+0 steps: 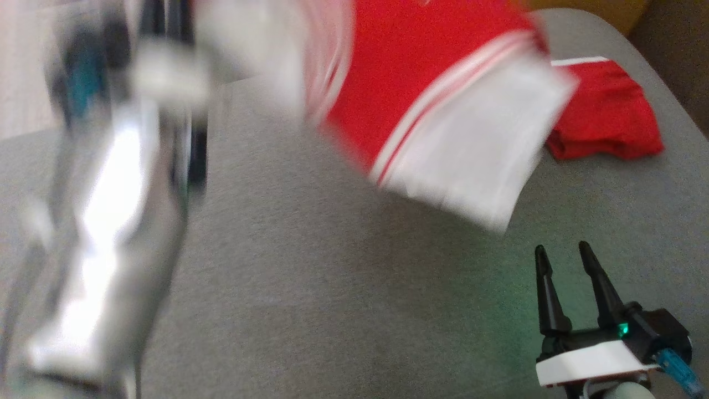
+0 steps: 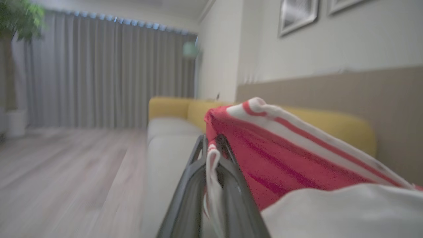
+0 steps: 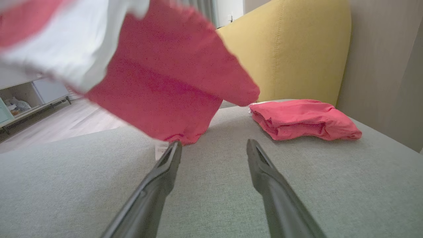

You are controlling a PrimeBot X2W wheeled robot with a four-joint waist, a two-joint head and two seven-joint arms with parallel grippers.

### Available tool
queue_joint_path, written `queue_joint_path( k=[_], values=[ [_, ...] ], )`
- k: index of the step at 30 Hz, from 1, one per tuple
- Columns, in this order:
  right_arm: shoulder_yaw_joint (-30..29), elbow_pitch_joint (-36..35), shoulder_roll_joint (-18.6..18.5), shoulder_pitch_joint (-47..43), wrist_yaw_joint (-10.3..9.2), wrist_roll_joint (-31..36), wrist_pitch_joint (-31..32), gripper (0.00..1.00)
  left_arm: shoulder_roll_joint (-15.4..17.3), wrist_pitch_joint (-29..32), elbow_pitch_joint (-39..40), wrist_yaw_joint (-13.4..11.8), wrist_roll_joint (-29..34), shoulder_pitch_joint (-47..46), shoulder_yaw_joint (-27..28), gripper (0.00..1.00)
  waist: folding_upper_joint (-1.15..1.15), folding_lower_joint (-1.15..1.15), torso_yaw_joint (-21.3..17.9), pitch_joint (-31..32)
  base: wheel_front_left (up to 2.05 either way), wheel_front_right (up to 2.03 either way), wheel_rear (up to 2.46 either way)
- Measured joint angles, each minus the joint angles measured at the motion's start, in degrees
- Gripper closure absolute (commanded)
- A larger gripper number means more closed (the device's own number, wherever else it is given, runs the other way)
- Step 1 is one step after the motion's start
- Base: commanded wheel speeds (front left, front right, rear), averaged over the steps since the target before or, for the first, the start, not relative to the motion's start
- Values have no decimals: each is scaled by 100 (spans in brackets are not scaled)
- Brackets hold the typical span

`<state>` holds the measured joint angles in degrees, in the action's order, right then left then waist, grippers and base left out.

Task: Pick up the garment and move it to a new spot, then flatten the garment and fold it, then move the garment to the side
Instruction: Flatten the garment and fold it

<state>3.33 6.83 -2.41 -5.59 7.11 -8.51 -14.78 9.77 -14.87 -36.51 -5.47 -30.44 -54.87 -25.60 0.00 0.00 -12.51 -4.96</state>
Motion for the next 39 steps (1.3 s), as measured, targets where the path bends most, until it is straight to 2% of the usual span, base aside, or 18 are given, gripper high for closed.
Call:
queue_joint_path(
  k=[3,6,8,14,15,16,18,23,26,28,31,32,35,39],
  values=[
    [-46,-5,0,-24,0,20,0,0,235,41,-259,-8,-77,1934,138,100,0,0,229,24,0,0,0],
    [-51,-45,0,-17,0,77,0,0,325,52,-343,-13,40,3133,322,100,0,0,441,4,0,0,0],
    [-32,-48,0,-15,0,112,0,0,316,51,-304,-1,102,3352,483,100,0,0,560,-25,0,0,0],
    [-26,-49,0,32,0,204,0,0,298,49,-7,5,738,3195,743,98,0,0,760,-132,0,0,0],
    [-23,-47,0,31,0,204,0,0,285,49,11,-20,795,3192,797,52,0,0,767,-134,0,0,0],
    [-22,-47,0,31,0,204,0,0,278,48,66,-71,891,3198,857,0,0,0,767,-135,0,0,0],
    [-20,-45,0,28,0,203,0,0,313,44,212,-234,1237,3198,892,0,0,0,759,-137,0,0,0],
    [-14,-42,0,25,0,204,0,0,380,42,966,-831,2149,3212,882,0,0,0,734,-186,0,0,0],
    [-14,-56,0,29,0,203,0,0,403,32,1400,-1027,2535,3223,712,0,0,0,727,-280,0,0,0],
    [-19,-71,0,32,0,203,0,0,363,16,1608,-1072,2761,3226,460,0,0,0,718,-367,0,0,0],
    [-22,-93,0,59,0,204,0,0,116,94,1773,-899,2976,3183,-89,0,0,0,693,-525,0,0,0],
    [-22,-93,0,59,0,204,0,0,116,94,1773,-899,2976,3183,-89,0,0,0,693,-525,0,0,0],
    [-20,-100,0,170,0,204,0,0,-275,227,1709,-543,3125,3037,-724,0,0,0,657,-705,0,0,0],
    [8,-130,0,383,0,232,0,0,-603,328,1169,-90,3356,2699,-1561,0,0,1,575,-944,0,0,0]
  ],
)
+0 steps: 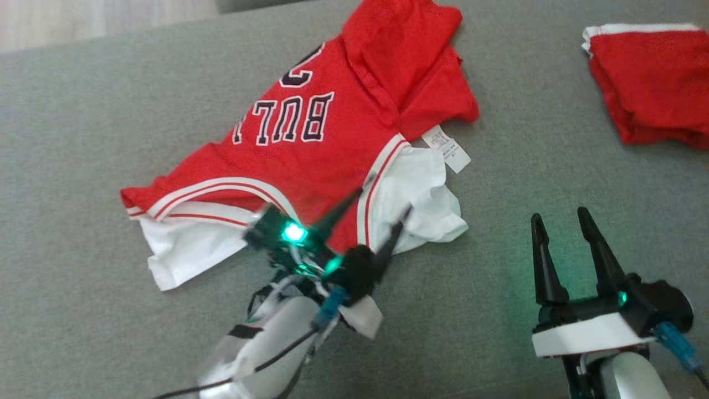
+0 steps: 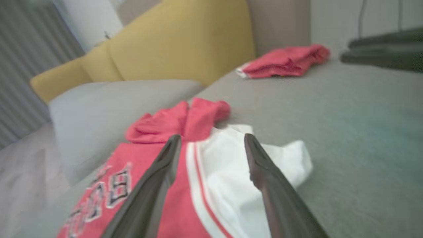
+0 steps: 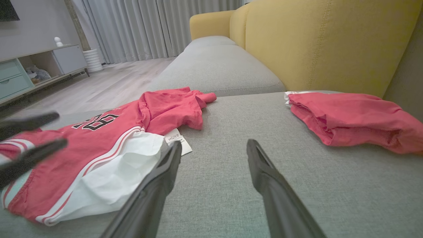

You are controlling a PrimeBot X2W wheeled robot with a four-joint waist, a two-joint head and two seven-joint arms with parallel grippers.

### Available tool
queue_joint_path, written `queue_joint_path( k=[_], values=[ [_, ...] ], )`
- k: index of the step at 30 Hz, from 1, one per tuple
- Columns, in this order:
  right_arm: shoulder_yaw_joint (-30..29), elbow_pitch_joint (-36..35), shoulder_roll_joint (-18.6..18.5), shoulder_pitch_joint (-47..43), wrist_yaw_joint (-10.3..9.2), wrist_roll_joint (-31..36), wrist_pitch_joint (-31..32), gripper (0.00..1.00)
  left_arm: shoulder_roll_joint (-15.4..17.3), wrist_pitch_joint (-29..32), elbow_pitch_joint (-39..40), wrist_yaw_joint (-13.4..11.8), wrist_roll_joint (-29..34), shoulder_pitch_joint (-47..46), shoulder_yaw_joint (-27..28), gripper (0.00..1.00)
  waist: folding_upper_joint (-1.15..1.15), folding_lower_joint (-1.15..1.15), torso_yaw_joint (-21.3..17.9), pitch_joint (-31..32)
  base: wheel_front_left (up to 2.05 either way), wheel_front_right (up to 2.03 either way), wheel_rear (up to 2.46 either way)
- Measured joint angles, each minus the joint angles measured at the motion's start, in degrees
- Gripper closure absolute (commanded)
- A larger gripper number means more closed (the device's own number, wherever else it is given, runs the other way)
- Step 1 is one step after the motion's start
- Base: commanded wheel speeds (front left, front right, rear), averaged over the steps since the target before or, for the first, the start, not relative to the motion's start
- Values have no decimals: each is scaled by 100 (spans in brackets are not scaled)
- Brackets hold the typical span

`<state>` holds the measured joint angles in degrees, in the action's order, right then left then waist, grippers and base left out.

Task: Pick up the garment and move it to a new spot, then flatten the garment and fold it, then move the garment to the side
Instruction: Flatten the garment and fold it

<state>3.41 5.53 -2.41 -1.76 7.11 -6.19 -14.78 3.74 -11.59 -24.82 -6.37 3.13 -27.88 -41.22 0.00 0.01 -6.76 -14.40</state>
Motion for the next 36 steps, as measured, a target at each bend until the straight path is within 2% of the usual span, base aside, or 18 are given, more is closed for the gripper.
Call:
queue_joint_path(
  k=[6,8,12,20,21,22,23,26,29,31,34,36],
  values=[
    [49,-3,0,163,0,21,0,0,-48,535,-910,647,41,-480,-1055,0,0,0,-234,-262,0,0,0],
    [58,-3,0,179,0,19,0,0,-56,724,-900,697,-53,-669,-1347,0,0,0,-329,-340,0,0,0],
    [96,9,-1,219,0,11,0,0,-66,1180,-903,735,-244,-1112,-1774,0,0,0,-499,-497,0,0,0],
    [104,32,0,258,0,-96,0,0,-68,1709,-1117,385,-315,-1445,-2212,0,0,0,-755,-564,0,0,0],
    [101,34,0,257,0,-96,0,0,-67,1716,-1120,381,-316,-1445,-2234,8,0,0,-756,-540,0,0,0],
    [97,36,0,250,0,-96,0,0,-67,1741,-1123,378,-319,-1445,-2259,56,0,0,-755,-512,0,0,0],
    [90,40,0,238,0,-96,0,0,-67,1759,-1126,378,-325,-1444,-2286,98,0,-1,-751,-484,0,0,0],
    [69,54,-1,230,0,-96,0,0,-68,1639,-1101,277,-348,-1433,-2357,100,0,-1,-715,-395,0,0,0],
    [66,63,-1,220,0,-93,0,0,-53,1123,-783,126,-403,-1422,-2347,100,0,-1,-611,-318,0,0,0],
    [63,67,0,209,0,-82,0,0,-52,927,-599,133,-461,-1412,-2338,100,0,-1,-559,-288,0,0,0],
    [2,80,0,106,0,-14,0,0,0,588,84,181,-784,-1279,-2179,100,0,-1,-346,-192,0,0,0],
    [-49,99,-1,19,0,26,0,0,222,571,620,172,-981,-1103,-2013,100,0,-1,-172,-115,0,0,0]
  ],
)
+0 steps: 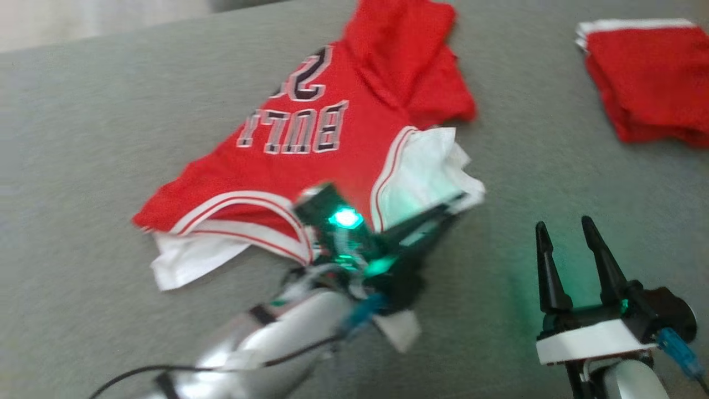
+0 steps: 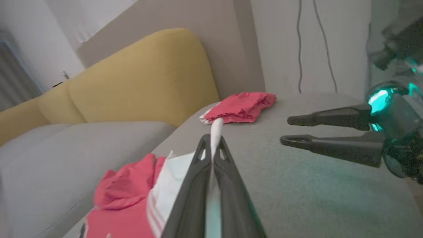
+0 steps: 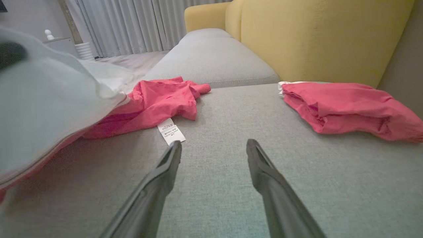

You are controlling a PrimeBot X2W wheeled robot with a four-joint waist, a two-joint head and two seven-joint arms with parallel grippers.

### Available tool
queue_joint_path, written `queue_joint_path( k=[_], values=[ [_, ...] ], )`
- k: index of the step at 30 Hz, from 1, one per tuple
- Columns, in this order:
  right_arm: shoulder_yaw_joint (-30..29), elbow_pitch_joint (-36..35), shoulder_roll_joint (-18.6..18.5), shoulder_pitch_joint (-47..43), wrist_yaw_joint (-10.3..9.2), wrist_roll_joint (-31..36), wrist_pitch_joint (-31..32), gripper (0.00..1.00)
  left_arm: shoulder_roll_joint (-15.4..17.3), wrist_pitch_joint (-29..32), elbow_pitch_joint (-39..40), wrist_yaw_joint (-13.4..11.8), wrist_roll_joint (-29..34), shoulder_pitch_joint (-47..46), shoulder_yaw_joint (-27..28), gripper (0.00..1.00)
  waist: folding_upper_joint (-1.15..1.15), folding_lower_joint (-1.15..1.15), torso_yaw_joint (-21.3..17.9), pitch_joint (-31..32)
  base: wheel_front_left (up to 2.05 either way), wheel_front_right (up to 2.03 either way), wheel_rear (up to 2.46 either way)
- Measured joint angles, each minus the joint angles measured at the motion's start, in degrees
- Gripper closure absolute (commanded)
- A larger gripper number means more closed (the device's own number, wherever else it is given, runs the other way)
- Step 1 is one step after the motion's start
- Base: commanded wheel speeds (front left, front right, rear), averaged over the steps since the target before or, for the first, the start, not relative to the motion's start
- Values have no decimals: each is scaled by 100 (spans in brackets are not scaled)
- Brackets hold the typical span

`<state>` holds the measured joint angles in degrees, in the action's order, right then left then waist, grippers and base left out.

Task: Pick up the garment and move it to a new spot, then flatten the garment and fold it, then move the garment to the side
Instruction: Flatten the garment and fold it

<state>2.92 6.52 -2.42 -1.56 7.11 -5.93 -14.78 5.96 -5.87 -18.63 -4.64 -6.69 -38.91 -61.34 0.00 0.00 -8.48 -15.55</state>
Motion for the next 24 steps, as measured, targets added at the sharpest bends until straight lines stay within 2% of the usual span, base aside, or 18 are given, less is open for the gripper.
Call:
queue_joint_path(
  k=[3,4,5,9,13,17,19,21,22,24],
  values=[
    [-68,44,-1,-71,0,52,0,0,610,155,948,-93,-169,263,243,100,0,0,302,125,0,0,0],
    [-74,67,0,-83,0,55,0,0,1078,352,1590,-205,-240,439,412,100,0,0,506,228,0,0,0],
    [-75,80,-1,-102,0,55,0,0,1330,463,1936,-261,-235,527,479,100,0,0,609,286,0,0,0],
    [-101,149,-1,-218,0,54,0,0,2175,970,3254,-633,-285,921,901,100,0,0,1013,522,0,0,0],
    [-100,190,-1,-321,0,47,0,0,2983,1365,4248,-1056,-569,1341,1611,100,0,0,1382,736,0,0,0],
    [-20,189,-1,-405,0,46,0,0,3689,1452,4518,-1296,-1196,1897,2264,100,0,-1,1706,872,0,0,0],
    [62,176,-32,-394,0,44,0,0,3977,1348,4334,-1308,-1465,2251,2497,100,0,-1,1842,884,0,0,0],
    [149,132,-178,-387,0,-46,0,0,4340,1199,3939,-1308,-1468,2529,2647,100,0,-1,1950,857,0,0,0],
    [194,105,-308,-385,0,-110,0,0,4452,1076,3757,-1308,-1472,2616,2708,100,0,-1,1993,826,0,0,0],
    [347,40,-622,-371,0,-319,0,0,4414,786,3556,-1305,-1626,2669,2821,100,0,0,2066,753,0,0,0]
  ],
)
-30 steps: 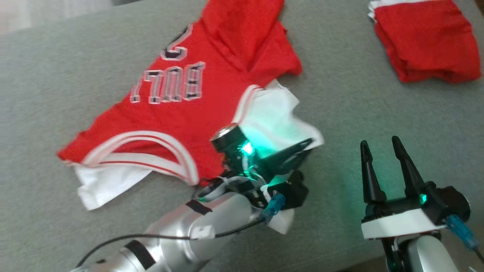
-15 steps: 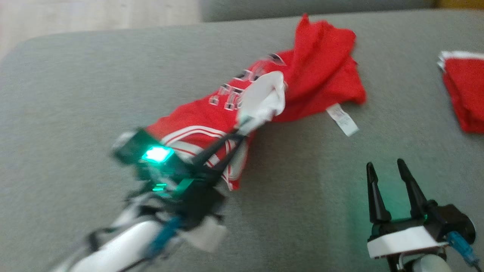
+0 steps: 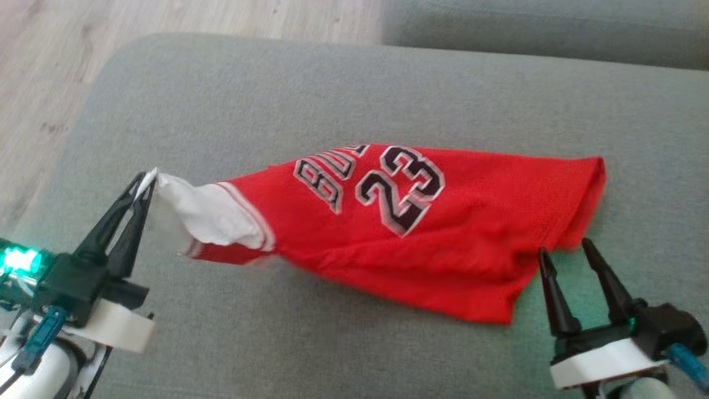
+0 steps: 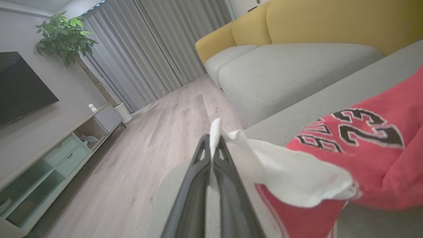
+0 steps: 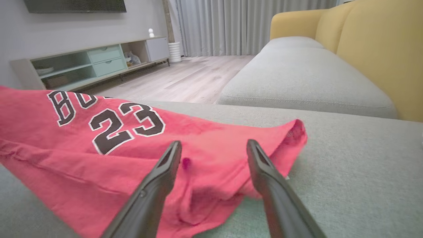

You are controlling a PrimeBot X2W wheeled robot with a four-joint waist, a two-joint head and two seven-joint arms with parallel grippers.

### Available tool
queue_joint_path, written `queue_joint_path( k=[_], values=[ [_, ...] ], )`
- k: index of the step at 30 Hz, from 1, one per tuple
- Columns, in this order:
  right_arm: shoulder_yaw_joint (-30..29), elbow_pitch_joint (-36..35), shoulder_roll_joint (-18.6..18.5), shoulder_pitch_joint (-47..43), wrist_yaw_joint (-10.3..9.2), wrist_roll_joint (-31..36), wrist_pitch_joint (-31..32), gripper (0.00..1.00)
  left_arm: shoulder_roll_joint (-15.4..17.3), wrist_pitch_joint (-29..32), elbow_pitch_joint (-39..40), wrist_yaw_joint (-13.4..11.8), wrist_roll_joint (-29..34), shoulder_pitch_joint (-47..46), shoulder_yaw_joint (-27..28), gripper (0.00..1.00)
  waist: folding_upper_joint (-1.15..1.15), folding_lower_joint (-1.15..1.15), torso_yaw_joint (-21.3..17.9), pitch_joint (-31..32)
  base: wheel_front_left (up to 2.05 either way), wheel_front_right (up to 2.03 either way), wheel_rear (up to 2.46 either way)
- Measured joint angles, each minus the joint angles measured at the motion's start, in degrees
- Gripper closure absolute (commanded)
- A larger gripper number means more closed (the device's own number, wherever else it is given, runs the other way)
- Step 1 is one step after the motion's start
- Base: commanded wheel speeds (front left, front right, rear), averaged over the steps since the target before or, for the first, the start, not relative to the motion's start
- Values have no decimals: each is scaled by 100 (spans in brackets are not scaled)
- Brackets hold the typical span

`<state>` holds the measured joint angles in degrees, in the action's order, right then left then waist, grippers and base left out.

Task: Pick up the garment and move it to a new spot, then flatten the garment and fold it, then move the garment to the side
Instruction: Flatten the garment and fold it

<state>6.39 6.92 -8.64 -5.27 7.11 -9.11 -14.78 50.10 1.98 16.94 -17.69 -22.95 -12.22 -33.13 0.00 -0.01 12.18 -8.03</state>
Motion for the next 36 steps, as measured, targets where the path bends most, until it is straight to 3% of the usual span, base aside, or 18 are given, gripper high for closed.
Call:
queue_joint_path(
  k=[3,6,10,20,29,36],
  values=[
    [426,41,-483,-13,0,-533,0,0,-243,-355,-154,4,-102,-47,20,100,0,1,75,-119,0,0,0],
    [1214,92,-967,-26,0,-1285,0,0,-348,-547,-415,9,-115,-54,10,100,0,1,62,-222,0,0,0],
    [1892,78,-1311,-3,0,-2118,1,0,-465,-711,-605,7,-68,-132,4,100,0,1,-25,-310,0,0,0],
    [2849,322,-1631,714,0,-2904,0,0,-561,-754,-771,64,-69,-289,-42,100,0,1,52,-346,0,0,0],
    [3261,921,-1862,1080,0,-3125,0,0,-677,-753,-834,163,-64,-520,-179,100,0,1,271,-367,0,0,0],
    [3259,882,-1878,1107,0,-3114,0,0,-816,-758,-932,207,-26,-540,-271,100,0,1,336,-371,0,0,0]
  ],
)
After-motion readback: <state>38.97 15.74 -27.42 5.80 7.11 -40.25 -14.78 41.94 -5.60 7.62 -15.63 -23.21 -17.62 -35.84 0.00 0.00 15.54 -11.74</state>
